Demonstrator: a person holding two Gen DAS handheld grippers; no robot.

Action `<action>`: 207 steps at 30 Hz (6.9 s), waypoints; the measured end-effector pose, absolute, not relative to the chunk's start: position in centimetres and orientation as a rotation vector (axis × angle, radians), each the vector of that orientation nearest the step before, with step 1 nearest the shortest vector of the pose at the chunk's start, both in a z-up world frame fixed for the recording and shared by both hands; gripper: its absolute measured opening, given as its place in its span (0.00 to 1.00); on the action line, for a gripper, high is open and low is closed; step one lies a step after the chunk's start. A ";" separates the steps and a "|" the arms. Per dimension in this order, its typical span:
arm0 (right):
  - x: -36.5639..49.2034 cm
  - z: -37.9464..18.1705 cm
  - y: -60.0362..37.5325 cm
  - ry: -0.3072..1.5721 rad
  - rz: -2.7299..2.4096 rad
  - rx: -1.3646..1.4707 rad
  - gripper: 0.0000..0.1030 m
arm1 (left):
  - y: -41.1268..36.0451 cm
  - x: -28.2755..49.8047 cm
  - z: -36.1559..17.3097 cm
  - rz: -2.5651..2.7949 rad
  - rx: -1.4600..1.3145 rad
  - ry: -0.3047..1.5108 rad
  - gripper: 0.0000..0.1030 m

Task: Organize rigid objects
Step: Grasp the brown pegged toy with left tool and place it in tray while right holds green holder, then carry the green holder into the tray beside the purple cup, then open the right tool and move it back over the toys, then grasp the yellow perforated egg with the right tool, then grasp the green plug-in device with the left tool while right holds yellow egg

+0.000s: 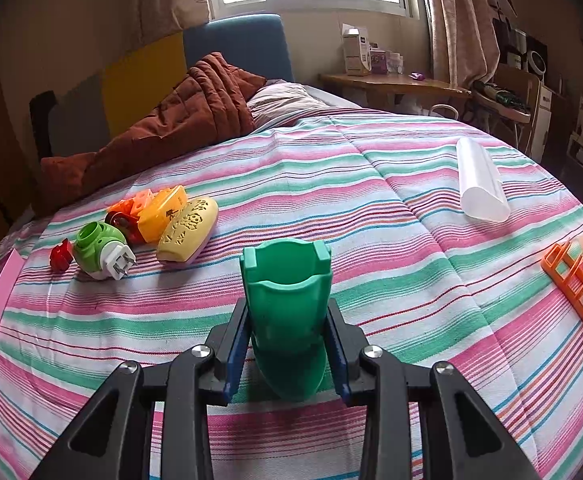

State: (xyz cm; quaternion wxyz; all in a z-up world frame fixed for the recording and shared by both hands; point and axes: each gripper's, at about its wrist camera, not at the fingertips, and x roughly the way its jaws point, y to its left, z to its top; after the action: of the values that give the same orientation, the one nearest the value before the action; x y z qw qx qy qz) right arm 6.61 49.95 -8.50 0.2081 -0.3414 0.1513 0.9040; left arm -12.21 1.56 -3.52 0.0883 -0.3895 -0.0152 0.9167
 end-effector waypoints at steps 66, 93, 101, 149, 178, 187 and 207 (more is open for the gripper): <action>-16.4 -4.4 16.5 0.314 2.811 -1.312 0.34 | -4.6 -2.1 -4.0 2.703 -1.141 -0.566 0.99; -5.1 -2.9 25.0 0.394 2.838 -1.267 0.42 | -1.5 -1.0 -3.6 2.621 -1.108 -0.479 0.99; -1.7 -5.1 28.3 0.283 2.784 -1.296 0.42 | 0.6 0.1 -3.2 2.552 -1.067 -0.432 0.99; -4.4 -6.5 49.1 0.538 2.478 -1.130 0.48 | 8.6 3.1 -1.4 2.443 -1.067 -0.168 1.00; -0.2 -8.3 48.1 0.378 2.494 -1.180 0.41 | 20.1 -0.3 0.9 2.310 -1.063 -0.010 1.00; -0.3 -8.5 47.7 0.343 2.496 -1.146 0.40 | 27.5 -4.3 -1.6 2.306 -1.085 0.199 1.00; 0.1 -8.8 47.6 0.350 2.512 -1.099 0.40 | 34.2 -11.2 -7.4 2.303 -1.214 0.237 0.95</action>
State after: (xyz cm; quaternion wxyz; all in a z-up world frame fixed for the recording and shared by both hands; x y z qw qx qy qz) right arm 0.09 47.59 -8.85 0.1877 -0.3905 0.1244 0.8927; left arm -11.25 34.17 -7.37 0.2606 -0.4483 0.0876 0.8506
